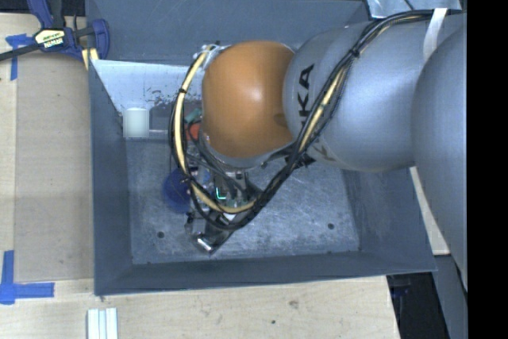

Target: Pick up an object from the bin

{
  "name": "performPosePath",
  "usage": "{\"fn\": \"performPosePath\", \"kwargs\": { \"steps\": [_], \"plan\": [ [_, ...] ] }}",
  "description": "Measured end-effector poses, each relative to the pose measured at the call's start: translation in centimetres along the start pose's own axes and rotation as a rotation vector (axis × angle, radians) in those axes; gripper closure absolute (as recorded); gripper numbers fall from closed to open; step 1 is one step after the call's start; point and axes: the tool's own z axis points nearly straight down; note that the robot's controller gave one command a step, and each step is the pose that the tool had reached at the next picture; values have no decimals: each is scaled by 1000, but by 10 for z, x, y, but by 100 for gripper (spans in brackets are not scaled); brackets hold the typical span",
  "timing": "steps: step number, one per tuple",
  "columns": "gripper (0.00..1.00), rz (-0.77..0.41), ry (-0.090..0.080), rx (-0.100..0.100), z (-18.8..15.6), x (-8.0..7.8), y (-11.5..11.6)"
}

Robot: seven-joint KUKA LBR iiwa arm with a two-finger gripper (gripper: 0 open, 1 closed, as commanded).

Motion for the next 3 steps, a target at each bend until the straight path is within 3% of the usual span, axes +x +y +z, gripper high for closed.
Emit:
{"fn": "performPosePath", "kwargs": {
  "steps": [1, 2, 3],
  "plan": [
    [0, -248, 3, -2, 111, -111, -28],
    [100, -247, -1, -4, 105, -112, -27],
    [100, -227, -17, -2, -27, -102, -19]
  ]
}}
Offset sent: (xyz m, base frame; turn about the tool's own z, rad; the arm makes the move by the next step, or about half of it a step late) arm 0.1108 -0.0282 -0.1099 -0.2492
